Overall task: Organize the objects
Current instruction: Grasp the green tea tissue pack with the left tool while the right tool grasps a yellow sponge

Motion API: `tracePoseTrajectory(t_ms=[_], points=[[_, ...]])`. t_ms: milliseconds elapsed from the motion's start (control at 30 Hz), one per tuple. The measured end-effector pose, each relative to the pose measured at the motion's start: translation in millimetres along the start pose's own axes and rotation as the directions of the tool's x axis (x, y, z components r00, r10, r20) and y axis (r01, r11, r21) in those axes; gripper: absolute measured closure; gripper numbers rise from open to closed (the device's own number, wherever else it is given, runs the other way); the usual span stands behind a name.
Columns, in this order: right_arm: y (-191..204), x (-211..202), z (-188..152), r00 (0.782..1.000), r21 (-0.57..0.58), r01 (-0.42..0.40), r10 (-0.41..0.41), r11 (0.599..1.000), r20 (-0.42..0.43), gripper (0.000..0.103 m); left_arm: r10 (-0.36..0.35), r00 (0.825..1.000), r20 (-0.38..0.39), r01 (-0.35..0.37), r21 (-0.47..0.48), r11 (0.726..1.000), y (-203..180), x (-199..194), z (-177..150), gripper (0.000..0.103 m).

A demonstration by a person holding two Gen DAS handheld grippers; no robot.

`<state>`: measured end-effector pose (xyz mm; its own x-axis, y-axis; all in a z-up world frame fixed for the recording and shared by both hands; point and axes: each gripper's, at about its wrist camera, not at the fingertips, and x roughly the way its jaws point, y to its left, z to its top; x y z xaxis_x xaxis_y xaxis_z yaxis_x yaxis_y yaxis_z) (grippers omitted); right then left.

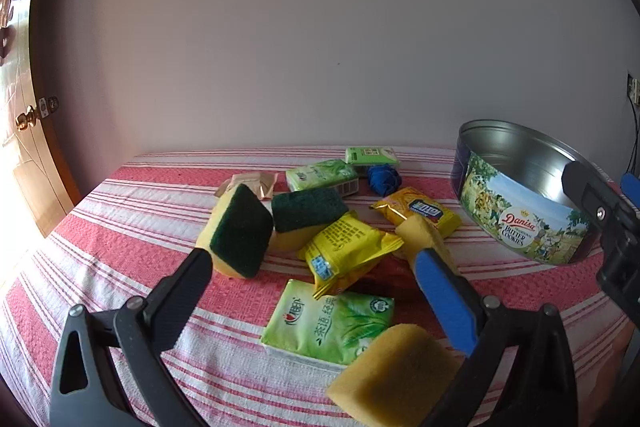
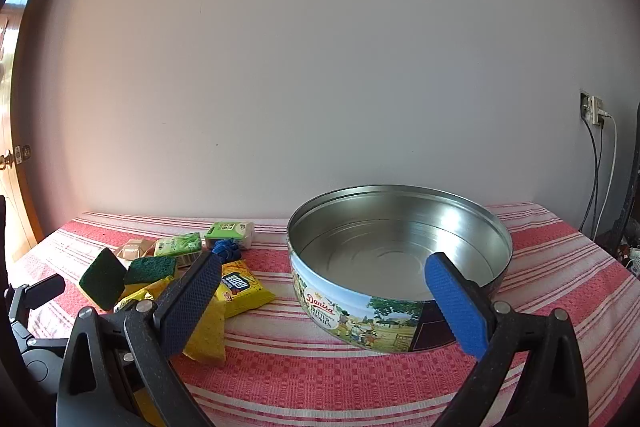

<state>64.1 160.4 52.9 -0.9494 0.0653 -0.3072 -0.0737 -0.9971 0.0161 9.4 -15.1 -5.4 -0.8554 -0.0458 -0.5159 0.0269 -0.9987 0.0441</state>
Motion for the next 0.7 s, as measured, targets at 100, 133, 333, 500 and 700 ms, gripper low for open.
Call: tracePoseTrajectory(t_ms=[100, 133, 333, 500, 700], points=[[5.1, 1.9, -1.9, 0.999, -0.023, -0.028, 0.027, 0.999, -0.024, 0.0, 0.013, 1.0, -0.002, -0.013, 0.002, 1.0, 9.3, -5.0, -2.9, 0.0], [5.8, 1.7, -2.9, 0.999, -0.026, -0.039, 0.038, 0.999, -0.033, 0.0, 0.011, 1.0, -0.01, -0.011, 0.011, 1.0, 12.5, -5.9, -4.0, 0.0], [17.0, 9.8, -16.3, 0.973, -0.042, -0.171, 0.162, 0.984, -0.165, 0.0, 0.024, 0.998, -0.055, -0.022, 0.031, 0.999, 40.8, -10.6, -13.2, 0.0], [44.3, 13.2, -31.9, 0.909, -0.087, -0.331, 0.292, 0.94, -0.298, 0.001, 0.036, 0.996, -0.088, -0.036, -0.002, 0.999, 69.6, -13.5, -17.3, 0.0], [89.6, 8.6, -46.9, 0.845, -0.22, -0.463, 0.353, 0.858, -0.401, 0.001, 0.04, 0.995, -0.092, -0.042, -0.025, 0.999, 93.2, -16.9, -15.9, 0.0]])
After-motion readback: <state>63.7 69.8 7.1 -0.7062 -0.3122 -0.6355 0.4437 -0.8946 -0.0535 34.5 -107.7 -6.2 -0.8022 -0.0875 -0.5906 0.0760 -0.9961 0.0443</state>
